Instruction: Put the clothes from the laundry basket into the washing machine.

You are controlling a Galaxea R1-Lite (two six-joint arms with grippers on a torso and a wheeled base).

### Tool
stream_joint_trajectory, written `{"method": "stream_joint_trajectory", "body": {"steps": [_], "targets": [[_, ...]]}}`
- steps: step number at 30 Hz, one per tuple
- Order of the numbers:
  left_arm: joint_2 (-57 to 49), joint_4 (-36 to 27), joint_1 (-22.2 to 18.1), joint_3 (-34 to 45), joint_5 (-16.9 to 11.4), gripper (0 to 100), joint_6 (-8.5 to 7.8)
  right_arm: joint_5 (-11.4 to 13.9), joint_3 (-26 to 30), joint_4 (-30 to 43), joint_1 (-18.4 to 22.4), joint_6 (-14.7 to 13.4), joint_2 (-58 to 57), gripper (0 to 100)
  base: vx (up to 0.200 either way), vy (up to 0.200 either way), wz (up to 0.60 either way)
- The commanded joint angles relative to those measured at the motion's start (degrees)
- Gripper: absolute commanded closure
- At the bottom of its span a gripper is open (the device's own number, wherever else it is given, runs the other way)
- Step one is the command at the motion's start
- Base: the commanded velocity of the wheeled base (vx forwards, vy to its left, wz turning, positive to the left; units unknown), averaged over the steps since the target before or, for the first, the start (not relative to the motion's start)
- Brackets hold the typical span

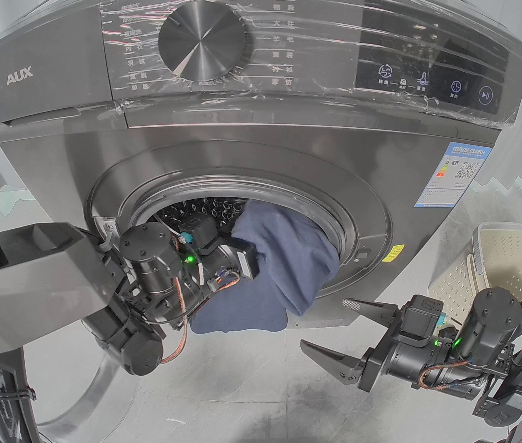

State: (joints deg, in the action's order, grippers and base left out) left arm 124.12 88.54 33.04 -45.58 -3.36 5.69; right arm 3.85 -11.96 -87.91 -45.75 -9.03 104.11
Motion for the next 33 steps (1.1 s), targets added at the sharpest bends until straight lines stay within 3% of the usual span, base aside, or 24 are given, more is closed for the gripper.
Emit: {"method": "stream_joint_trajectory", "body": {"steps": [1,8,17,21,28,29,33], "targets": [[9.6,-0.6,-1.9,-10.5,3.5,100,0.02,0.0,0.0,0.0,0.0,0.0,0.2,0,0.000,0.000,0.00],[13.0,-3.1,-3.3,-17.4,4.9,100,0.02,0.0,-0.1,-0.1,0.0,0.1,0.7,0,0.000,0.000,0.00],[15.8,-12.3,-5.8,-28.9,5.6,100,-0.16,0.1,-0.2,-0.1,0.0,0.1,1.4,0,0.000,0.000,0.00],[18.3,-16.3,-7.1,-37.7,9.7,100,-0.33,0.1,-0.2,-0.1,0.0,0.1,1.5,0,0.000,0.000,0.00],[18.4,-17.7,-6.8,-39.8,10.3,100,-0.07,0.1,-0.3,-0.1,0.0,0.1,1.5,0,0.000,0.000,0.00],[18.3,-17.7,-6.8,-39.8,10.2,0,-0.07,0.1,-0.3,-0.1,0.0,0.1,1.5,0,0.000,0.000,0.00],[16.9,-17.9,-6.5,-38.4,11.2,0,0.99,0.1,-0.3,-0.2,0.0,0.1,1.5,0,0.000,0.000,0.00]]}}
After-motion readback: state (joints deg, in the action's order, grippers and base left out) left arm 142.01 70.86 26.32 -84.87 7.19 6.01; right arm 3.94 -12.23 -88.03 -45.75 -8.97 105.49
